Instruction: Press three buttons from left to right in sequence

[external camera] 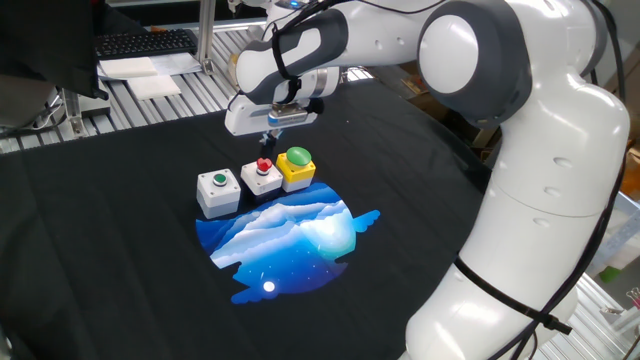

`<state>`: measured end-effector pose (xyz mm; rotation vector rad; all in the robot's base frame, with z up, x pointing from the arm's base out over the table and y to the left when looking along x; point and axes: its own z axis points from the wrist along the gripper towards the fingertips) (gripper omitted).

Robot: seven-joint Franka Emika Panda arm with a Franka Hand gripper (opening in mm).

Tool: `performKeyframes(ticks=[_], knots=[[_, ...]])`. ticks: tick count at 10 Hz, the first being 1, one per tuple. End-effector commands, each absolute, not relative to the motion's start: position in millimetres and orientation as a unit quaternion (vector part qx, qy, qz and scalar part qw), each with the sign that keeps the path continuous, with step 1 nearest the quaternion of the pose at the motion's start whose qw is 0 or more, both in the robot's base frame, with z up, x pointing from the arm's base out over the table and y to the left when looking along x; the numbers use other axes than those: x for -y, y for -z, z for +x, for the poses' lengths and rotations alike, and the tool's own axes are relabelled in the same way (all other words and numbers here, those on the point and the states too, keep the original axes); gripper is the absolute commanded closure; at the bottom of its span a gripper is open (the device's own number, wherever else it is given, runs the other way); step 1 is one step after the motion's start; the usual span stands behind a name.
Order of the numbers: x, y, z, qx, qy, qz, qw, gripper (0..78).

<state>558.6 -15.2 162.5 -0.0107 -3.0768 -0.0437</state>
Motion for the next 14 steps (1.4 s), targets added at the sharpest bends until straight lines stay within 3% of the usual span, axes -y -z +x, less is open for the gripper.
performKeyframes(ticks=[1, 14], knots=[[14.0, -160.6, 557.7, 0.999, 0.016, -0.002, 0.031, 77.6], [14.8, -155.4, 556.3, 1.0, 0.015, -0.004, 0.024, 77.6]])
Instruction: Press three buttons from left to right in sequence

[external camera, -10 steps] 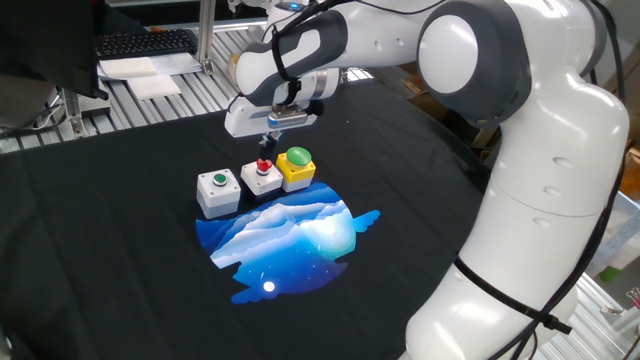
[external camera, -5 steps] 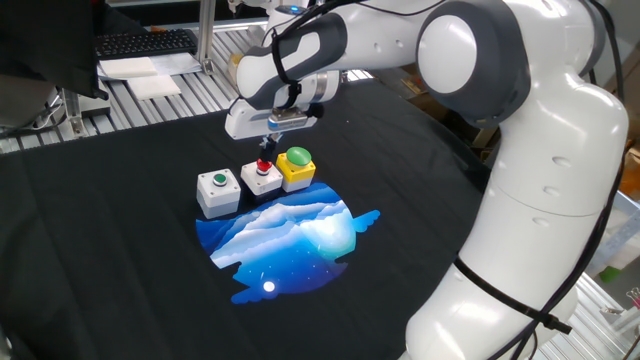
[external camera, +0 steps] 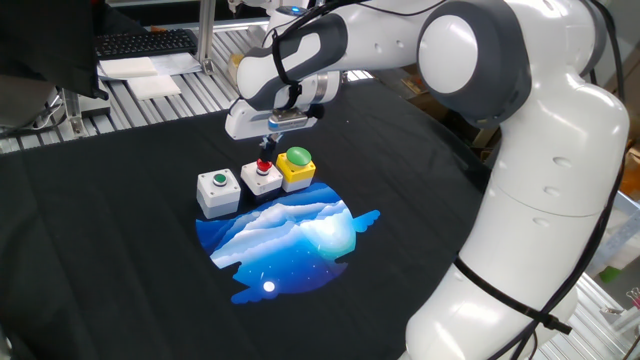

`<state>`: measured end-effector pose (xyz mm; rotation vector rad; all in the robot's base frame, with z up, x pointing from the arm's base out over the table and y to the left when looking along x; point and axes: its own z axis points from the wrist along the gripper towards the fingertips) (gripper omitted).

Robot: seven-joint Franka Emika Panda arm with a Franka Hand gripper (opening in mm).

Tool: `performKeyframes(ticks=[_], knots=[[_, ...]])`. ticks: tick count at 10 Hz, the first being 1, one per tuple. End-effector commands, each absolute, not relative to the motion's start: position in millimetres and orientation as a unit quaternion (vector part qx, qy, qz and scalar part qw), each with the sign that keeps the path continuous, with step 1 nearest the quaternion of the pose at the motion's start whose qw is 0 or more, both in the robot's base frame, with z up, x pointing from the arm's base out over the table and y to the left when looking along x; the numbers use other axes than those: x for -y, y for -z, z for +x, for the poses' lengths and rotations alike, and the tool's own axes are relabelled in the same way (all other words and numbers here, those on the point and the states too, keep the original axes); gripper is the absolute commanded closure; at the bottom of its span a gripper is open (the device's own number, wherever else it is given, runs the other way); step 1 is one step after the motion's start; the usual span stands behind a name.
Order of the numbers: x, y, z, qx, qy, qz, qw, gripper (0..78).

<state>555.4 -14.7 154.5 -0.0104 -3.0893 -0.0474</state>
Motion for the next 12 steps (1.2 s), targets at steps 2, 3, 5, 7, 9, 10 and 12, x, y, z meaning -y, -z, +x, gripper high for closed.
performKeyframes(ticks=[2, 3, 5, 7, 9, 10, 12], knots=[[14, -153, 556, 1.0, 0.015, -0.003, 0.024, 77.6], [14, -153, 556, 1.0, 0.015, -0.004, 0.024, 77.6], [14, -153, 556, 1.0, 0.015, -0.004, 0.025, 77.6], [14, -151, 556, 1.0, 0.015, -0.004, 0.025, 77.6], [13, -147, 556, 1.0, 0.015, -0.003, 0.025, 77.6], [13, -145, 557, 1.0, 0.015, -0.003, 0.025, 77.6], [13, -139, 557, 1.0, 0.015, -0.003, 0.026, 77.6]])
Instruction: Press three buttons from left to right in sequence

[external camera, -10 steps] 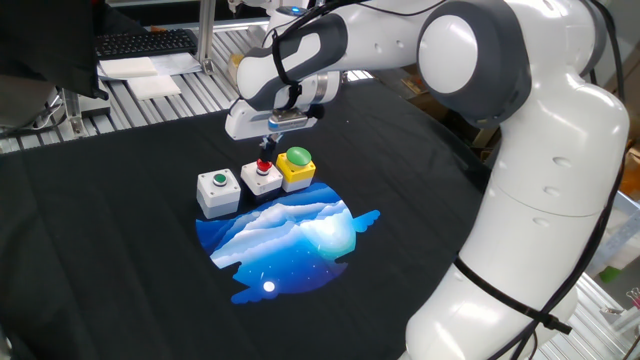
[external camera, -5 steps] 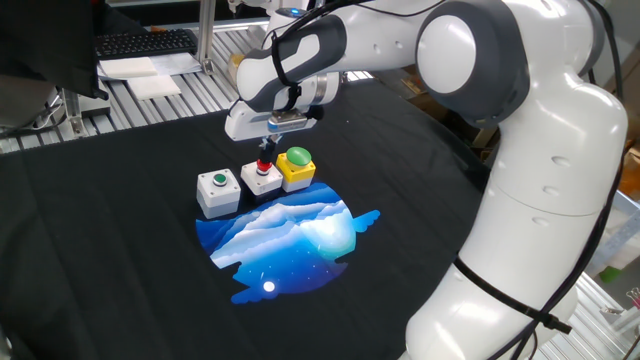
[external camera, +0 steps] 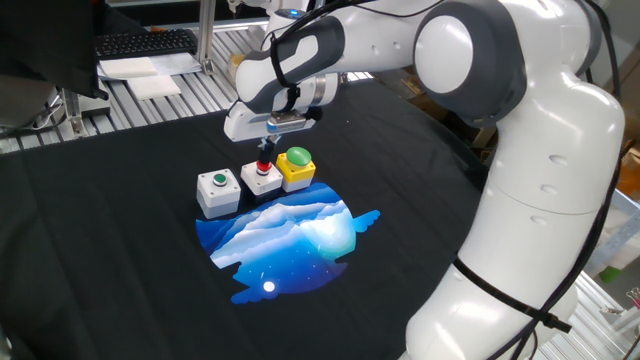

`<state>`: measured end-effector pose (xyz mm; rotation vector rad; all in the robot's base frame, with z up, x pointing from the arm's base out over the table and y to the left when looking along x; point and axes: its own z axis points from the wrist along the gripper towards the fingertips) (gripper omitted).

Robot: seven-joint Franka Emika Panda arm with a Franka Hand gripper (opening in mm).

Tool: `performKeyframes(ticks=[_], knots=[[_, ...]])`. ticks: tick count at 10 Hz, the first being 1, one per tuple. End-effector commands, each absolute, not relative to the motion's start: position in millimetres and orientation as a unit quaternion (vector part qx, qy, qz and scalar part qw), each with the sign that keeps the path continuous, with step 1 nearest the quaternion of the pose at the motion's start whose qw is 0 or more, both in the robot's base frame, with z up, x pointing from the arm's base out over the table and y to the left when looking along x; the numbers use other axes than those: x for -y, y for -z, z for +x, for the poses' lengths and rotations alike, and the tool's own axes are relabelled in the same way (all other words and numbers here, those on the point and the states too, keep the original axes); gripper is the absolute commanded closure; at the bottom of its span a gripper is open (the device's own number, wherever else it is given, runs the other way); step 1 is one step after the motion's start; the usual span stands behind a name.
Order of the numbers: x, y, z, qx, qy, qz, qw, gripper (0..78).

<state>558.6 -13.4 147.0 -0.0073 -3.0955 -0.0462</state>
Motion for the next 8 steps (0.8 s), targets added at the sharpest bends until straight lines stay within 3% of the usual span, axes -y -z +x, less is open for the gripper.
performKeyframes(ticks=[1, 3, 8], knots=[[13, -138, 557, 1.0, 0.015, -0.003, 0.026, 77.6], [13, -140, 557, 1.0, 0.017, -0.004, 0.025, 77.6], [14, -187, 553, 0.999, 0.006, -0.009, 0.036, 77.6]])
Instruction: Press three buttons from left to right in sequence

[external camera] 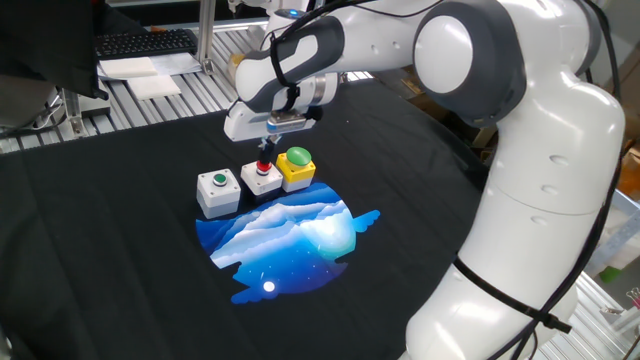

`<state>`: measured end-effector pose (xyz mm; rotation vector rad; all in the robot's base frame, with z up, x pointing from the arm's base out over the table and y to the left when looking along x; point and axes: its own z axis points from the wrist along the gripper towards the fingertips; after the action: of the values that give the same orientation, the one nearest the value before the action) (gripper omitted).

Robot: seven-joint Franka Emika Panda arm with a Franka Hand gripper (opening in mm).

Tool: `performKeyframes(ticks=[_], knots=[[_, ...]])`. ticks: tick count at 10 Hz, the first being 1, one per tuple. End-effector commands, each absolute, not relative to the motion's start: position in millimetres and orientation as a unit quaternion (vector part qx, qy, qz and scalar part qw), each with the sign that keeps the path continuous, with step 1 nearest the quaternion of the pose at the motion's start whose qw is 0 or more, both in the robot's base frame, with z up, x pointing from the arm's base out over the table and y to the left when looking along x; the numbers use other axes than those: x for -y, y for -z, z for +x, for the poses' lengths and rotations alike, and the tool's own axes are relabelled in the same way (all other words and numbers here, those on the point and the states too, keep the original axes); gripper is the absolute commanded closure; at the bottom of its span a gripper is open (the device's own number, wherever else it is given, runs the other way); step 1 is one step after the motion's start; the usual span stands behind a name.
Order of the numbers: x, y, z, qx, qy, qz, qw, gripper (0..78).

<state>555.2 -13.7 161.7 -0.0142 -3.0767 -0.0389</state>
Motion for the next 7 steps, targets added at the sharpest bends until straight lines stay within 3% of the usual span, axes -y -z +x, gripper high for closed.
performKeyframes(ticks=[1, 7], knots=[[11, -195, 554, 0.999, 0.006, -0.011, 0.036, 77.6], [-13, -217, 557, 0.999, 0.011, -0.012, 0.036, 77.6]])
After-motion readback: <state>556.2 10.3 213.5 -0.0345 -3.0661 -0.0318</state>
